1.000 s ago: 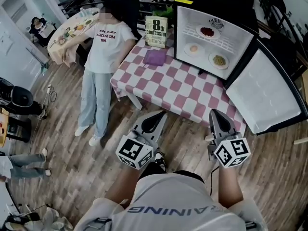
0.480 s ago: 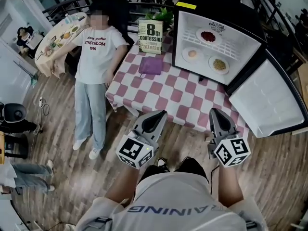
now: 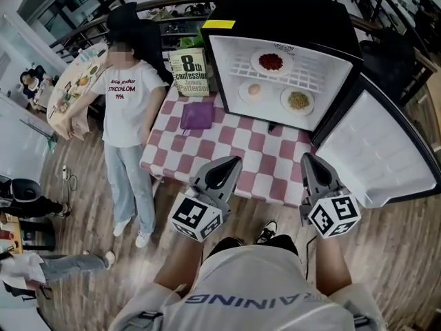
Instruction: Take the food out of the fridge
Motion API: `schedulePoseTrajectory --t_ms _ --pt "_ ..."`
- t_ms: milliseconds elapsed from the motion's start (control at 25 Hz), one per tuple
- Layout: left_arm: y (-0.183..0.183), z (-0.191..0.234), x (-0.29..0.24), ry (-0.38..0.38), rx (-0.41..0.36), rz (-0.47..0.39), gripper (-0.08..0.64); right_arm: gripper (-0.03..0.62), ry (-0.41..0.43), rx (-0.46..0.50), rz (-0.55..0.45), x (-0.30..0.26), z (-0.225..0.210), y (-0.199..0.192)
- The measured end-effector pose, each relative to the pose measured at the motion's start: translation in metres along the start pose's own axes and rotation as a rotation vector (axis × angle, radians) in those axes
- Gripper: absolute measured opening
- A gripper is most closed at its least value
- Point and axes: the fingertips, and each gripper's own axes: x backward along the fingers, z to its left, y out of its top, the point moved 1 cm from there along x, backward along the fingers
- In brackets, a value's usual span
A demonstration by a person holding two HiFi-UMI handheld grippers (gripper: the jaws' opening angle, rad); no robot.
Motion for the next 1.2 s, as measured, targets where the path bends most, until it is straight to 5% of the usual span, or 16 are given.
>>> schedulePoseTrajectory --t_ms 400,760,1200 --pt "-0.011 0.009 -0.062 -0.042 0.006 0.055 0.009 0.018 -0.065 -0.070 0.026 -0.014 -0.059 -0.011" --pt "-0.015 0.044 -0.073 -0.156 0.027 0.063 0.008 0.018 -0.167 -0.105 0.031 -0.038 -0.043 -0.013" --pt "-0.026 0.086 -0.069 -0.132 0.046 0.072 0.009 0.021 -0.255 -0.409 0.022 -0.116 -0.061 -0.038"
